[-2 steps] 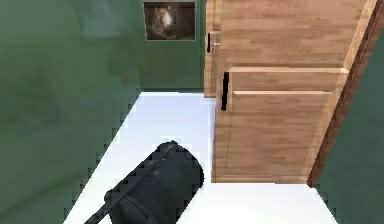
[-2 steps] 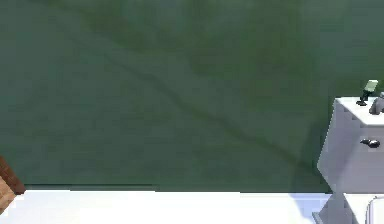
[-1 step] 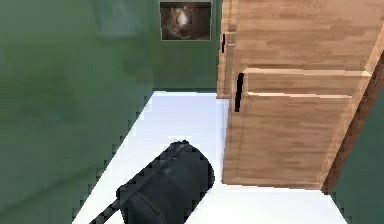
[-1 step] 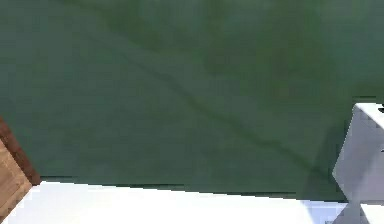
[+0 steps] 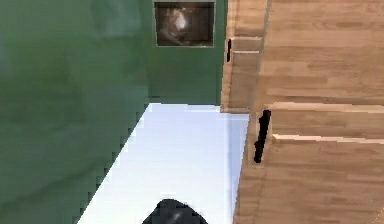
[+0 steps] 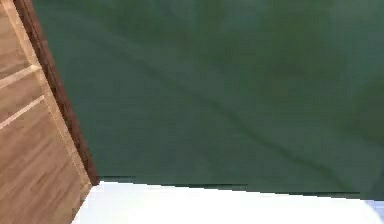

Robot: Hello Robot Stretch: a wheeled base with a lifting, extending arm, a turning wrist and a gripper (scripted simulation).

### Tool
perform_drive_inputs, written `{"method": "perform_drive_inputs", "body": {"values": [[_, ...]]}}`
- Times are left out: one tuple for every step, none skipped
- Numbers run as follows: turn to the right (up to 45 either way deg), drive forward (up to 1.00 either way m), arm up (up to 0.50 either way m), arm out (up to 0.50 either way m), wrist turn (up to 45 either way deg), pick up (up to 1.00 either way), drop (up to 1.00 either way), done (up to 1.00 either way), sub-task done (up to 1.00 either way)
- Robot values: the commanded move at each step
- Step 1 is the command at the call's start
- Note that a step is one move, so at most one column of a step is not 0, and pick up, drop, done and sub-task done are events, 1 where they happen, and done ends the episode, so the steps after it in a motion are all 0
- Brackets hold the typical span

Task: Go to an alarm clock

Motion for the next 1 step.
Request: {"method": "perform_drive_inputs", "body": {"values": [[-21.0, 0.00, 0.00, 0.00, 0.0, 0.00, 0.00, 0.00, 0.00]]}}
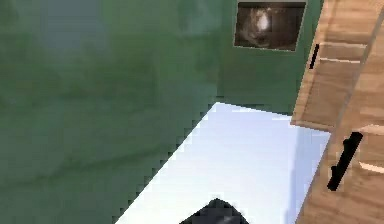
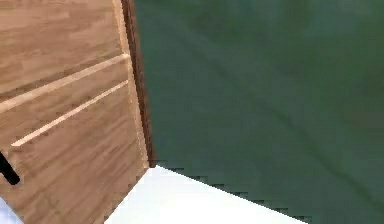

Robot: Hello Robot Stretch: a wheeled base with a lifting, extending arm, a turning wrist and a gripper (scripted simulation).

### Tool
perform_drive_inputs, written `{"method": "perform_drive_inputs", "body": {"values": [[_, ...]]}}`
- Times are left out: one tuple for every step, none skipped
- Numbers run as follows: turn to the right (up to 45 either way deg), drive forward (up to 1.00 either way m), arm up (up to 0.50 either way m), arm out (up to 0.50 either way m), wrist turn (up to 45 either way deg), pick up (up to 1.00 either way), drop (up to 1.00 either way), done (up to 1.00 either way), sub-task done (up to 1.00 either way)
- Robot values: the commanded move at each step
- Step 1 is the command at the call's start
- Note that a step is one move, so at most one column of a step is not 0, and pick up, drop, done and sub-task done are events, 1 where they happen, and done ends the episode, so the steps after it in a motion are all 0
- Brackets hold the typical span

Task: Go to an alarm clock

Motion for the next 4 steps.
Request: {"method": "perform_drive_inputs", "body": {"values": [[0.0, 0.55, 0.00, 0.00, 0.0, 0.00, 0.00, 0.00, 0.00], [21.0, 0.00, 0.00, 0.00, 0.0, 0.00, 0.00, 0.00, 0.00], [0.0, 0.70, 0.00, 0.00, 0.0, 0.00, 0.00, 0.00, 0.00], [45.0, 0.00, 0.00, 0.00, 0.0, 0.00, 0.00, 0.00, 0.00]]}}
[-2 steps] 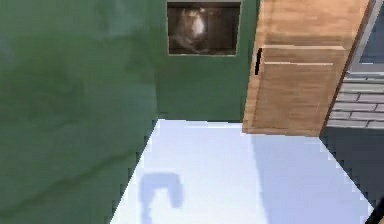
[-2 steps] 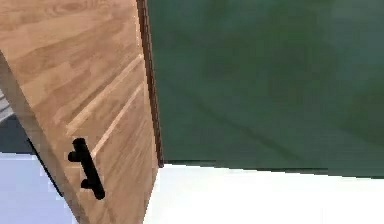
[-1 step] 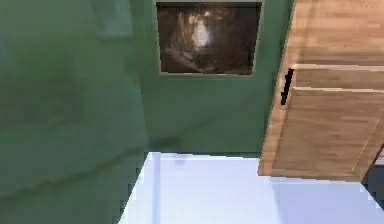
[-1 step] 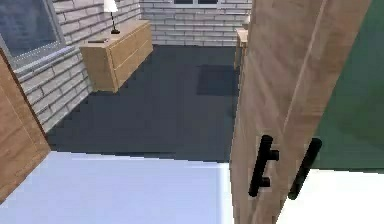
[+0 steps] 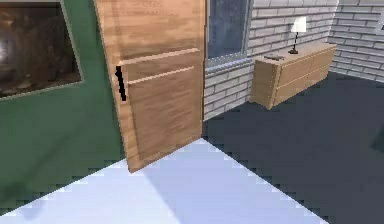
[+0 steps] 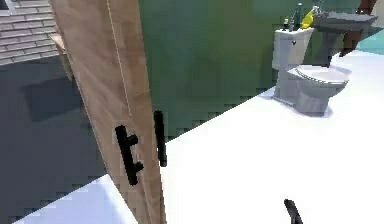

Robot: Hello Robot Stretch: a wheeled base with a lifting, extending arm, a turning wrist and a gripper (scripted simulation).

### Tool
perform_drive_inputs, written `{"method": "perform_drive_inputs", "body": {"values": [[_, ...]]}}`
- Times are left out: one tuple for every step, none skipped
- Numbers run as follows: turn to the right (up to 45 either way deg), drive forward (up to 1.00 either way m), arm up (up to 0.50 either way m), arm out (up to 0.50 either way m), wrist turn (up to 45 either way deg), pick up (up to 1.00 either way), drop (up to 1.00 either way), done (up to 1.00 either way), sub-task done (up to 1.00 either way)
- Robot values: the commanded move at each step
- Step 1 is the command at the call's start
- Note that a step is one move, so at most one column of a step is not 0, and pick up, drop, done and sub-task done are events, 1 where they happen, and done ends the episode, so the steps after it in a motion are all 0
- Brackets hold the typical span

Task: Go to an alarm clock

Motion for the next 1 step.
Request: {"method": "perform_drive_inputs", "body": {"values": [[27.0, 0.00, 0.00, 0.00, 0.0, 0.00, 0.00, 0.00, 0.00]]}}
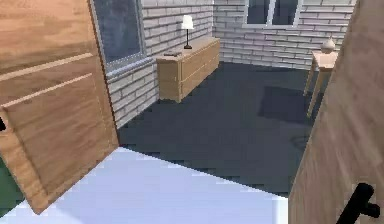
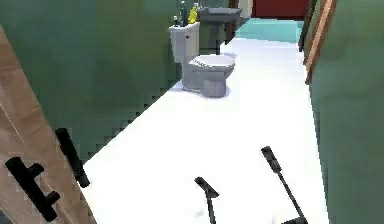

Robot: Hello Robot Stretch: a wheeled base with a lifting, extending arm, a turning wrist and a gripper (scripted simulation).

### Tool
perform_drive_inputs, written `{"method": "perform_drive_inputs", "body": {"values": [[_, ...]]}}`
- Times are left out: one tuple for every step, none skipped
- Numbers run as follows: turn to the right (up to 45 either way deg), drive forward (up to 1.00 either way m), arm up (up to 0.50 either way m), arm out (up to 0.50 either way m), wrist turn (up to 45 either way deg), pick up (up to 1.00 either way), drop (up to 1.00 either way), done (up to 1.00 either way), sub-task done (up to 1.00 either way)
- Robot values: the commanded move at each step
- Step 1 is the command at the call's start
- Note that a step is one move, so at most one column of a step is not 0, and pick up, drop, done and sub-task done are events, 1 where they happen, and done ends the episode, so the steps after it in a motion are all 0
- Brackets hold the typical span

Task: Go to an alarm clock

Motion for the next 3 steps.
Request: {"method": "perform_drive_inputs", "body": {"values": [[0.0, 0.75, 0.00, 0.00, 0.0, 0.00, 0.00, 0.00, 0.00], [39.0, 0.00, 0.00, 0.00, 0.0, 0.00, 0.00, 0.00, 0.00], [0.0, 1.00, 0.00, 0.00, 0.0, 0.00, 0.00, 0.00, 0.00]]}}
